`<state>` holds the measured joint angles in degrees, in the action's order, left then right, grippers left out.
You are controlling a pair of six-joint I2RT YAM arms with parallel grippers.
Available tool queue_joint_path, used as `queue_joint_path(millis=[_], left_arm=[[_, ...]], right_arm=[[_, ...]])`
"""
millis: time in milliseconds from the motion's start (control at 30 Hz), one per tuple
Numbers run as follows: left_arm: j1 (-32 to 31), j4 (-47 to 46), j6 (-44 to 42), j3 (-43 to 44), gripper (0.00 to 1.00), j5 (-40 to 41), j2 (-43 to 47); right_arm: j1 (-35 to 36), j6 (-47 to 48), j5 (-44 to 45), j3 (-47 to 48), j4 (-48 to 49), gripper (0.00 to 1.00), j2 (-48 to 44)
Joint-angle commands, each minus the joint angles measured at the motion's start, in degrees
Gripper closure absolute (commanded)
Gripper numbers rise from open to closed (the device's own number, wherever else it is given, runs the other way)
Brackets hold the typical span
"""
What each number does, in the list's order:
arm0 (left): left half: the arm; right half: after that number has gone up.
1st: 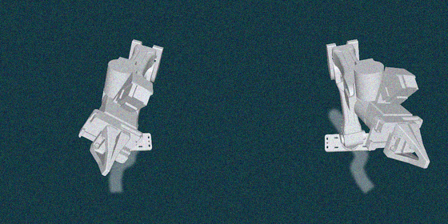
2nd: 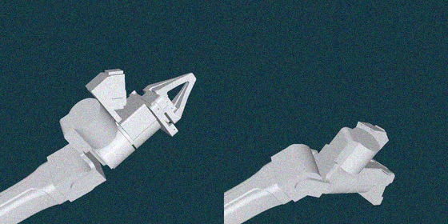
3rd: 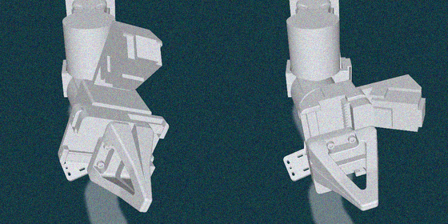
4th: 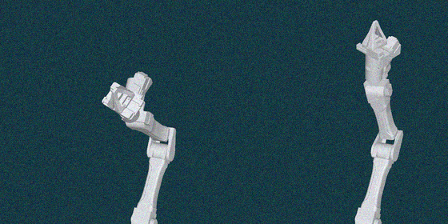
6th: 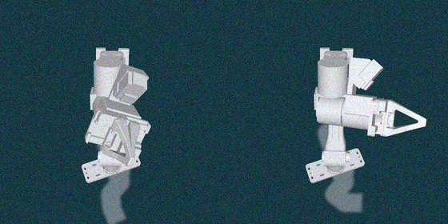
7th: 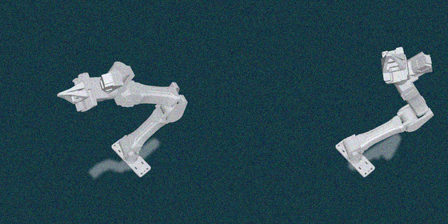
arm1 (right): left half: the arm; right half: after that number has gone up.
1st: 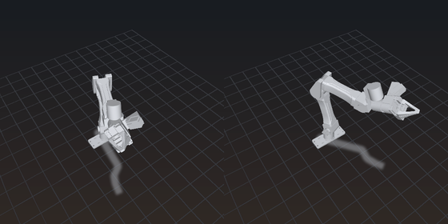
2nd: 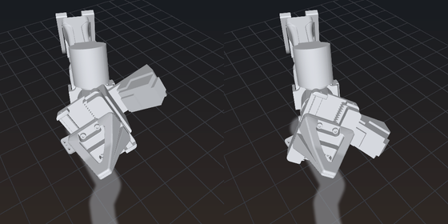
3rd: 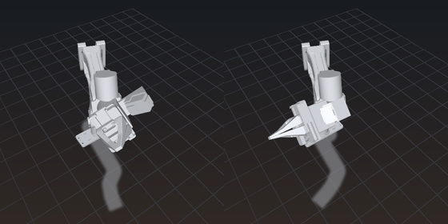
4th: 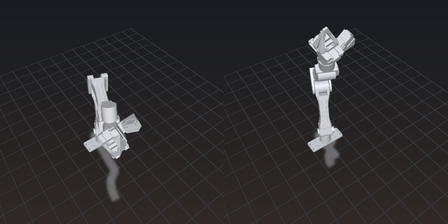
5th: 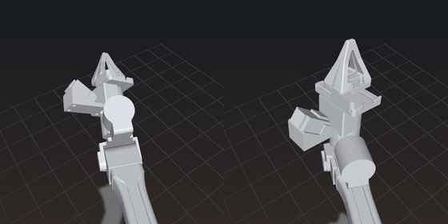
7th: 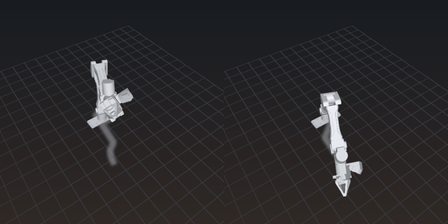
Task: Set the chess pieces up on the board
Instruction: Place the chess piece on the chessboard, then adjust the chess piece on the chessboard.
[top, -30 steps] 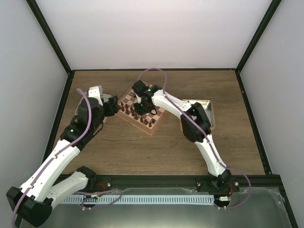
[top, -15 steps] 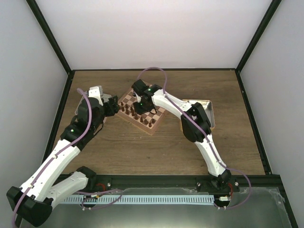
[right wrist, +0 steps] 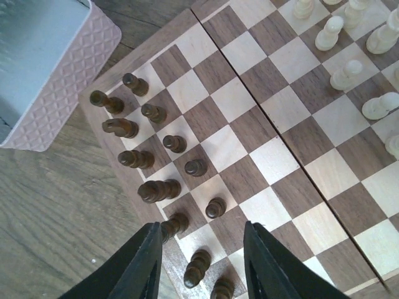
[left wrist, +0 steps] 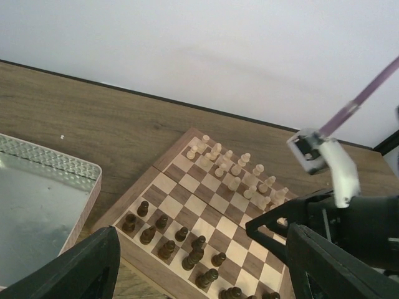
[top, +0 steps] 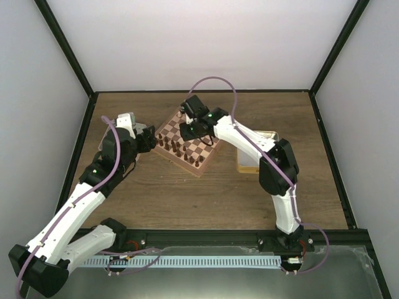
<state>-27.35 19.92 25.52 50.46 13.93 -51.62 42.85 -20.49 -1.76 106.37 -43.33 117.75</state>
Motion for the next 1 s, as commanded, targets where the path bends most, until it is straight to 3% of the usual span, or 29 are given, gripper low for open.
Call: queue_joint_path(millis=[0, 300, 967], left_arm=[[0.1, -0.5, 0.3, -0.3, 0.25, -0.6, 0.5], [0.1, -0.8, 0.3, -0.4, 0.25, -0.7, 0.4], [0.1, -0.6, -0.2, -1.0, 0.25, 0.4, 0.7]], right_arm=[[-0.3, 0.7, -3.8, -3.7, 2.8, 0.6, -0.7], [-0.2, -2.1, -5.8, -4.5, 3.9, 0.64, 3.0], [-0.2, -5.7, -7.7, -2.0, 5.7, 0.6, 9.0]])
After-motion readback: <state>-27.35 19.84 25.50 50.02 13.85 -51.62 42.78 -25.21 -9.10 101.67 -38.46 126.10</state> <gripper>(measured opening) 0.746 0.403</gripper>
